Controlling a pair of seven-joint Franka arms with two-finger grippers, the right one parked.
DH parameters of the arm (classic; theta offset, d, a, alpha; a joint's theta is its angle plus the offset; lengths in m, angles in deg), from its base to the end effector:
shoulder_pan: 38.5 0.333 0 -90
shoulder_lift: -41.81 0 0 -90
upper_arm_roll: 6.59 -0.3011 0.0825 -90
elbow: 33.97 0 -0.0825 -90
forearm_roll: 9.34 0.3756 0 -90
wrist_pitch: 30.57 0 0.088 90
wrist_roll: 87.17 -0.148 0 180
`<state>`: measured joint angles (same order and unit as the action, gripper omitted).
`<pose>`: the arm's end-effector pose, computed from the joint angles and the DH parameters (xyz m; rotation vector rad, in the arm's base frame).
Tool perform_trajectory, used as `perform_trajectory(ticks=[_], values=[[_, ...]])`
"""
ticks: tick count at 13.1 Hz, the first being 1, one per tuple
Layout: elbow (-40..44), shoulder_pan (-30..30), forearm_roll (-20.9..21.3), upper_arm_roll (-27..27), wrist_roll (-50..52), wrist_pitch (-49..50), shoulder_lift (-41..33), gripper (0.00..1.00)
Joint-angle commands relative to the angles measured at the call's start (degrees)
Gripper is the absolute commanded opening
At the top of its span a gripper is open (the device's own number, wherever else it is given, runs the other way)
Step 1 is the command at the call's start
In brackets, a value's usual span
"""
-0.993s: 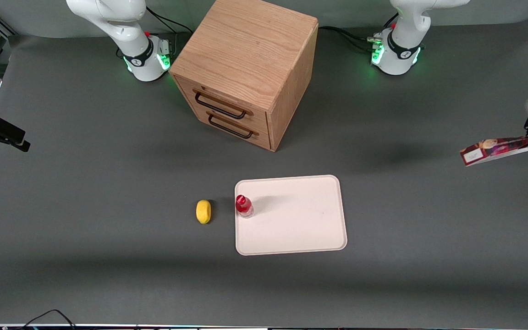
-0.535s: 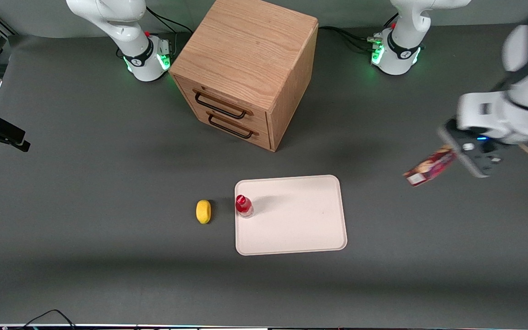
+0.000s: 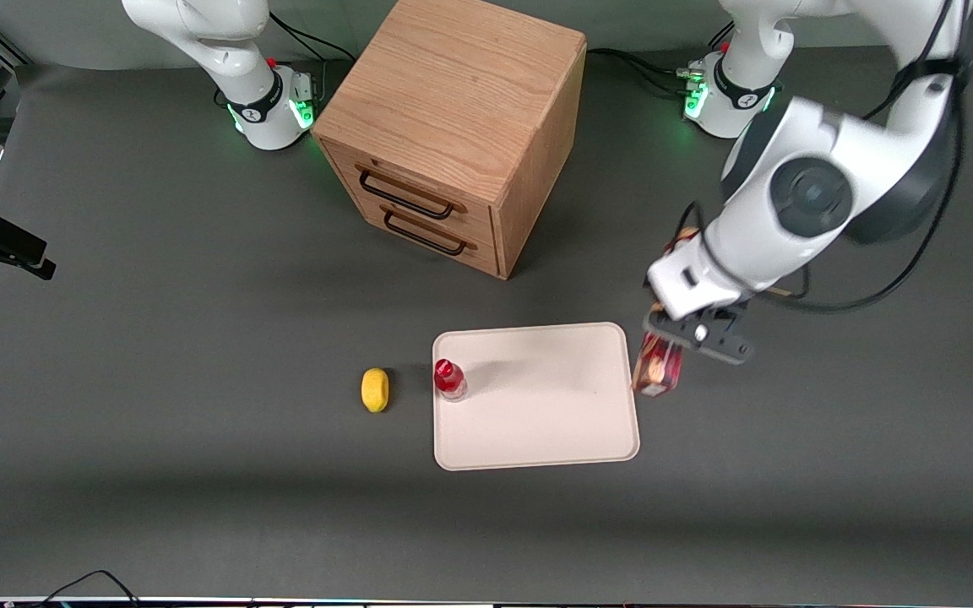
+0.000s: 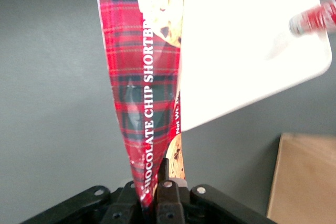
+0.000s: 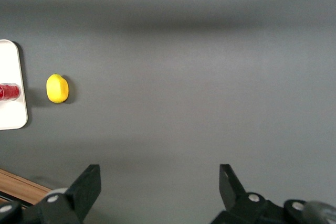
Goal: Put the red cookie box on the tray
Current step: 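Carry the box with the left gripper over the white tray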
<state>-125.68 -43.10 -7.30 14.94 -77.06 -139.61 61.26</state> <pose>0.5843 -0.2600 0.3929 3.0320 -0.4161 -0.0618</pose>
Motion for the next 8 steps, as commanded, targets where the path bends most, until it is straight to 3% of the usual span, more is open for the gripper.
perform_trajectory(ticks=[1, 4, 8], values=[[1.6, -1.0, 3.2, 0.8, 11.7, -6.8, 5.8, 0.0], [1.7, -3.0, 12.8, 2.4, 22.8, -13.1, 13.1, 0.0], [1.8, -3.6, 15.5, 3.3, 26.4, -18.3, 18.2, 0.0]])
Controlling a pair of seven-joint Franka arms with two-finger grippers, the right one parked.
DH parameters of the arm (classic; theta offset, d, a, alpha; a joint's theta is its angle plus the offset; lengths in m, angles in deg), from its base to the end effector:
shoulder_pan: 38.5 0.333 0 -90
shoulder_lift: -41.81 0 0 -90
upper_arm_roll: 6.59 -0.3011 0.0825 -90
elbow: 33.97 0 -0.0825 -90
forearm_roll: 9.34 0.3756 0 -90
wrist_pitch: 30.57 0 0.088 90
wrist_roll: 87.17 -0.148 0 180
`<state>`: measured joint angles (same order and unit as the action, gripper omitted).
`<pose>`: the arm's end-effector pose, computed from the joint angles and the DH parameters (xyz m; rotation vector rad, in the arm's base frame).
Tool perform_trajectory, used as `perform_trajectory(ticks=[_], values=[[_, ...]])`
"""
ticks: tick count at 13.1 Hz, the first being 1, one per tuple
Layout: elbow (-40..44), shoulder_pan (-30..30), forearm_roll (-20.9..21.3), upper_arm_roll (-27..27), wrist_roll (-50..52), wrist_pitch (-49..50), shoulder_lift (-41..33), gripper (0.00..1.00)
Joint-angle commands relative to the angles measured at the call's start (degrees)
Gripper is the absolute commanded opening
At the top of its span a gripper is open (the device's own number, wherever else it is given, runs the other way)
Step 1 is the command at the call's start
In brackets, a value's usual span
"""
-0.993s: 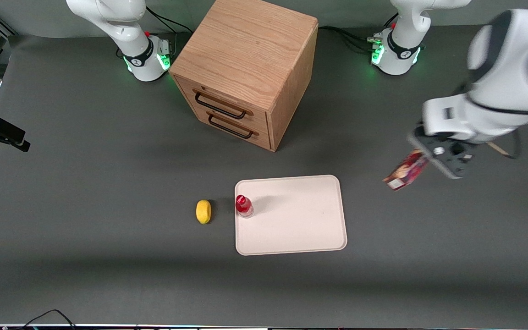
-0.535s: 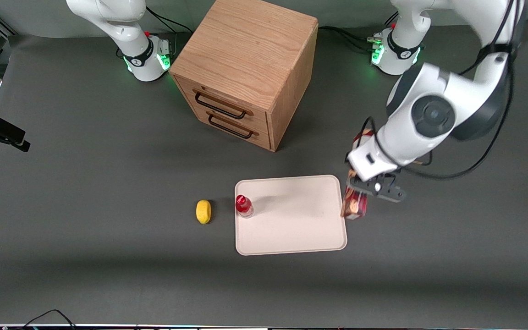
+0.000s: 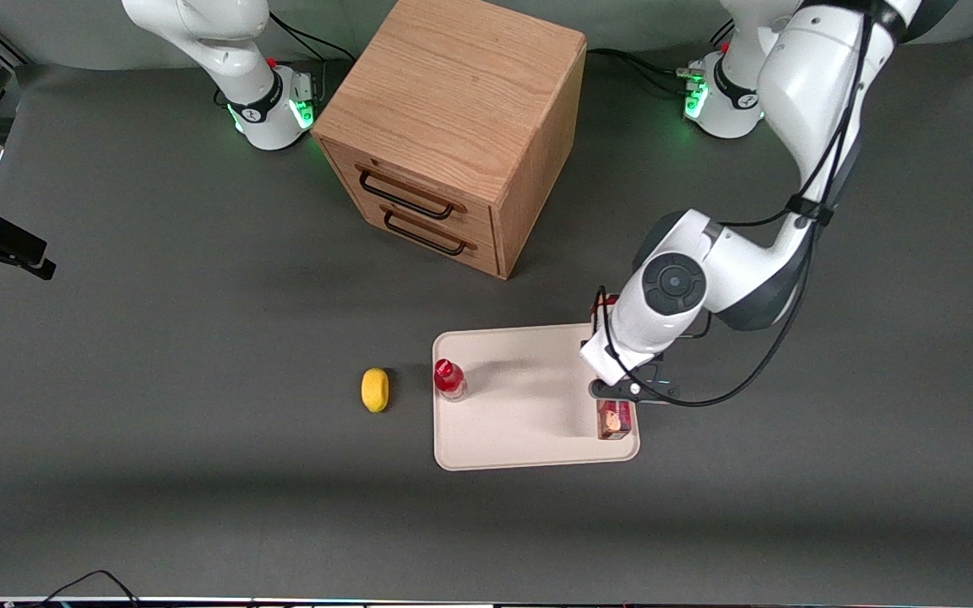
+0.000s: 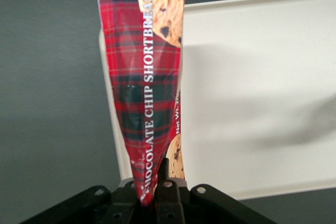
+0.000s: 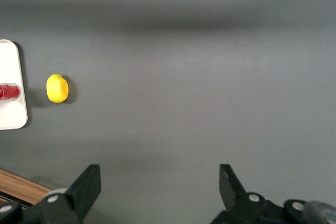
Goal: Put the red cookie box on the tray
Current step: 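Carry the box with the left gripper over the white tray, then lower the box onto the tray and open the left gripper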
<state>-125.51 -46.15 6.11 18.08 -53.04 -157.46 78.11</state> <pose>0.6015 -0.3249 0.2431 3.0893 -0.0713 0.0382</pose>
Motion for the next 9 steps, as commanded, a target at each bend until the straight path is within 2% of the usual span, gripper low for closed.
perform_trajectory(ticks=[1, 7, 9], values=[[1.7, -0.5, 3.0, 0.2, 2.3, -0.5, 2.3, 0.0], [5.8, -0.5, 3.2, -1.1, 2.4, -1.3, 7.5, 0.0], [7.1, -0.5, 4.8, -1.6, 2.5, -1.4, 9.1, 0.0]])
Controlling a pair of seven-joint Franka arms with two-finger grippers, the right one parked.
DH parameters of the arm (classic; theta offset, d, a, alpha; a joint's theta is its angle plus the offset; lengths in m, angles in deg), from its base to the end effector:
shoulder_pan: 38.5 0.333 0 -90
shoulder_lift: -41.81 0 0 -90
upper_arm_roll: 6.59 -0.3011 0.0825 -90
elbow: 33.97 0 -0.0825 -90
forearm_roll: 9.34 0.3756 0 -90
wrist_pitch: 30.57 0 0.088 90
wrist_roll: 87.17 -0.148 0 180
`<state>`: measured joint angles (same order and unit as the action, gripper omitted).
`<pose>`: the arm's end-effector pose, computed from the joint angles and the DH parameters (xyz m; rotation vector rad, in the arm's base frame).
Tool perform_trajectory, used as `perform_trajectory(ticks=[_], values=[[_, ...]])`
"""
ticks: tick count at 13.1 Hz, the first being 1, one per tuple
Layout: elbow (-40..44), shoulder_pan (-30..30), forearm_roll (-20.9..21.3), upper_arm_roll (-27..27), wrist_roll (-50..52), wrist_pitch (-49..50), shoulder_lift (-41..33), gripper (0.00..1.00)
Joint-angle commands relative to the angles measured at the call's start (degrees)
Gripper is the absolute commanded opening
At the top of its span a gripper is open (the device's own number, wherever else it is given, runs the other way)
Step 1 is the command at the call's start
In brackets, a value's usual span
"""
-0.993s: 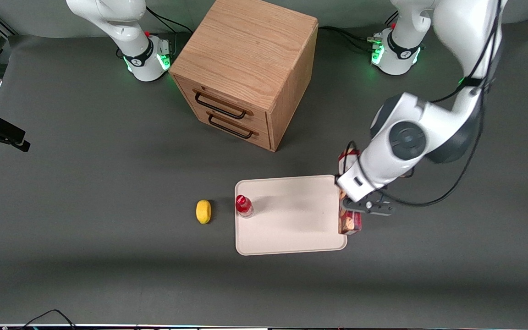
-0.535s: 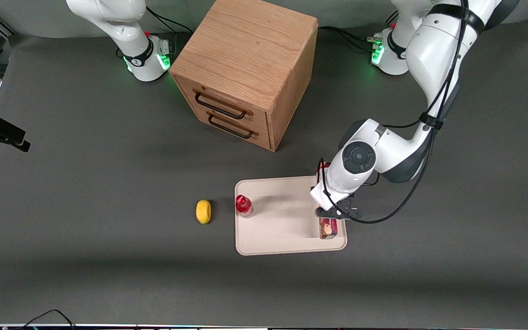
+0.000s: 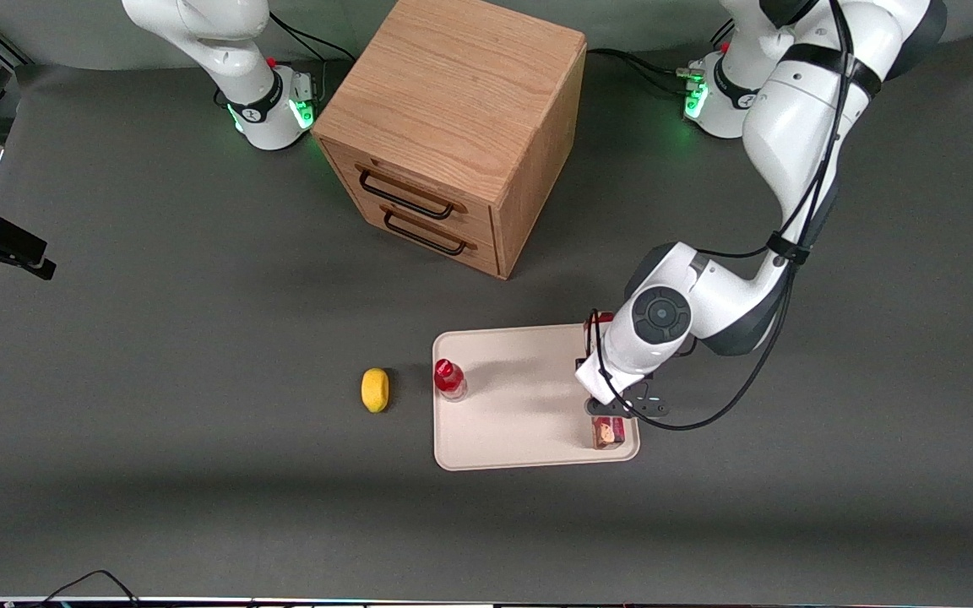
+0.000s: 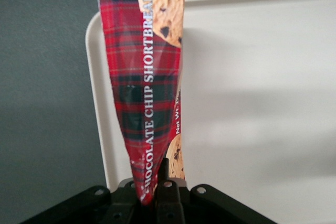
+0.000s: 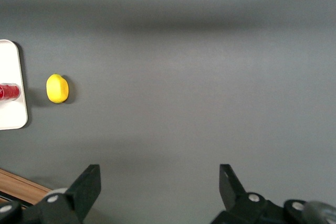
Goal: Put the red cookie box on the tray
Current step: 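Lower the box onto the tray and open the left gripper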
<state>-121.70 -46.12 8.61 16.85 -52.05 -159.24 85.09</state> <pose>0.6200 -0.3136 0.1921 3.1006 -0.0290 0.0148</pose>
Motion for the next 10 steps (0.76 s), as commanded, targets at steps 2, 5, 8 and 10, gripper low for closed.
perform_trajectory(ticks=[2, 5, 8, 10], values=[[3.7, -0.6, 2.6, -0.4, 1.4, -0.2, 2.9, 0.0], [3.7, -0.6, 2.7, -0.5, 1.4, -0.7, 3.4, 0.23], [3.6, -0.4, 5.1, -0.4, 1.1, -0.7, 3.4, 1.0], [3.6, -0.3, 4.9, -0.4, 1.1, -0.7, 3.2, 1.0]])
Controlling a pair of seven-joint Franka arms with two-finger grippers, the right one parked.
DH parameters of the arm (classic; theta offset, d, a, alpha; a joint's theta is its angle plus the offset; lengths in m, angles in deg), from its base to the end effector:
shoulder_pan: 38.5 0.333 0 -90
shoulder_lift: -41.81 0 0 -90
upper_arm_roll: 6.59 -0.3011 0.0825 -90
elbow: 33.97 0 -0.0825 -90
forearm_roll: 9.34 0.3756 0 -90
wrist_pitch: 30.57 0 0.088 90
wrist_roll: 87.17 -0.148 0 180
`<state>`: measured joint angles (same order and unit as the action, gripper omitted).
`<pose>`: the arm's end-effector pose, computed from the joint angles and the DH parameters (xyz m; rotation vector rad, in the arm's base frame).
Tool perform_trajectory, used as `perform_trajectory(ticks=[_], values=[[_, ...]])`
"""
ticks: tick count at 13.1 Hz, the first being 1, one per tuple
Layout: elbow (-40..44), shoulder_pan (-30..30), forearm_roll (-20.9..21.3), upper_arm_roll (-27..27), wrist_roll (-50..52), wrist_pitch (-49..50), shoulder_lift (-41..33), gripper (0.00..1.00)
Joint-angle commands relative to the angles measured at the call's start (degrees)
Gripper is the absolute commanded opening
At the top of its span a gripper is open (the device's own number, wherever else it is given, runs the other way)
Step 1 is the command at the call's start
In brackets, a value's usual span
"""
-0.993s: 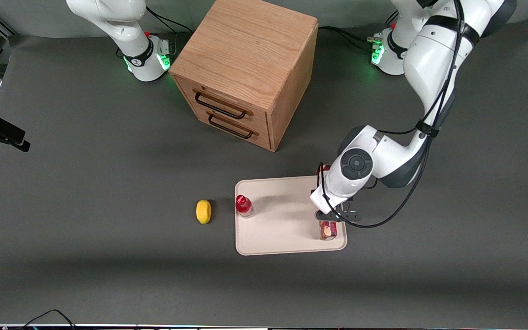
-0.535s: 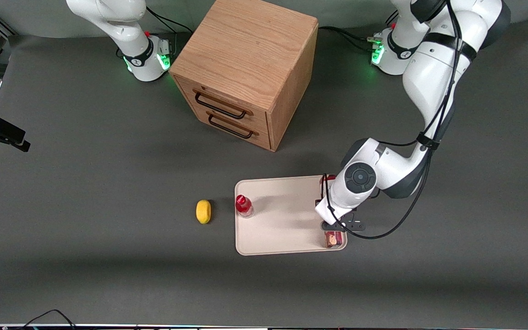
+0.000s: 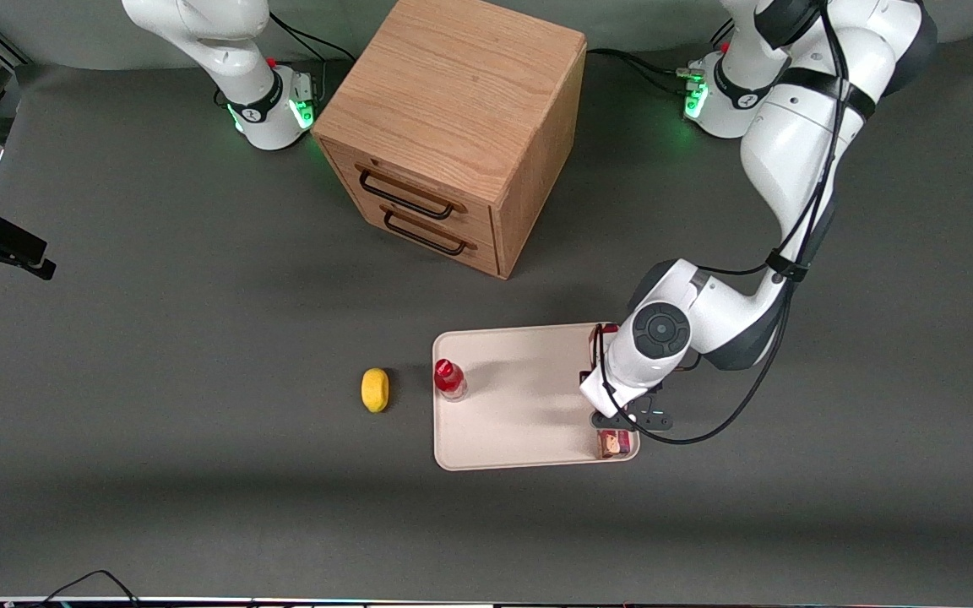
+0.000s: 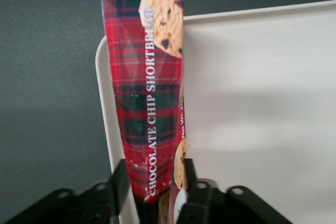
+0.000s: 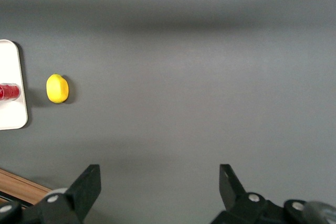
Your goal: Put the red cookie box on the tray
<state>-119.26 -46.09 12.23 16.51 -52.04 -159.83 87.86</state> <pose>0.6323 -0.3079 0.1779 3.1273 -0.0635 0.0585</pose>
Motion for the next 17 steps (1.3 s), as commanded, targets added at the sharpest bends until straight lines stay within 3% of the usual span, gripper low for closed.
perform_trajectory(ticks=[1, 4, 7, 9, 10, 12, 15, 17], values=[[1.2, -0.2, 1.0, -0.1, 1.2, -0.1, 0.3, 1.0], [1.1, 0.0, 1.4, 0.0, 0.6, 0.8, -1.0, 1.0], [-0.2, 1.5, 0.1, 0.8, 0.4, 7.7, -8.8, 1.0], [-0.1, 1.6, -4.1, 1.1, -3.1, 15.8, -16.1, 1.0], [-0.1, 1.6, -8.7, 0.5, -7.3, 20.0, -20.3, 1.0], [-0.1, 2.6, -14.8, -2.6, -12.0, 28.9, -26.8, 1.0], [-0.5, 2.8, -15.7, -8.5, -18.0, 38.8, -34.9, 1.0], [-1.5, 2.7, -20.1, -15.4, -22.1, 43.0, -40.0, 1.0]])
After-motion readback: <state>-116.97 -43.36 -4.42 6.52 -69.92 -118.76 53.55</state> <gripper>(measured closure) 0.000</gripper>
